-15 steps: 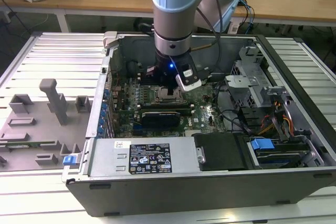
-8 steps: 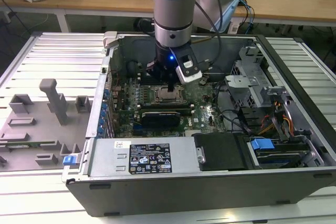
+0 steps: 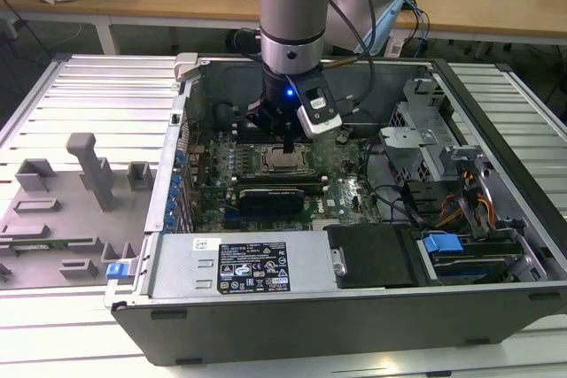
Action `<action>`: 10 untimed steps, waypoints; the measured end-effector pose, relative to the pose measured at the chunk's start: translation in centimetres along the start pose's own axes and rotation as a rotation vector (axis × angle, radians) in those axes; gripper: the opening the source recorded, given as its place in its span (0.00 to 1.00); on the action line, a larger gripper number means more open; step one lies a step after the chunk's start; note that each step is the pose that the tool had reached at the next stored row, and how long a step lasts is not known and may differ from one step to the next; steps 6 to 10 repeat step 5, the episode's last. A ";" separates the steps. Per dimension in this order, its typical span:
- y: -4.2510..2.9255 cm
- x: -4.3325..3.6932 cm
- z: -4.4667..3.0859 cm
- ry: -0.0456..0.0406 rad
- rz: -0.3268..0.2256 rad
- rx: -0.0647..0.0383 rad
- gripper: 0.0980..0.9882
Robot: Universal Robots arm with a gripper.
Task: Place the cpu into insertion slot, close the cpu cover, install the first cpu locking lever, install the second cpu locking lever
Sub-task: 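Install the second cpu locking lever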
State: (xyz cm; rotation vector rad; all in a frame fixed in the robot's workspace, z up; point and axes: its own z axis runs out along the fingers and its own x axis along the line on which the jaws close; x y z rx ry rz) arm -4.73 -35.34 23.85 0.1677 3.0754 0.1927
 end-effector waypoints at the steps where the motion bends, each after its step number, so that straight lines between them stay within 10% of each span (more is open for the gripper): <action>1: 0.00 0.00 0.00 0.0000 0.000 0.000 0.01; 10: 0.00 0.00 0.00 0.0000 0.000 0.001 0.01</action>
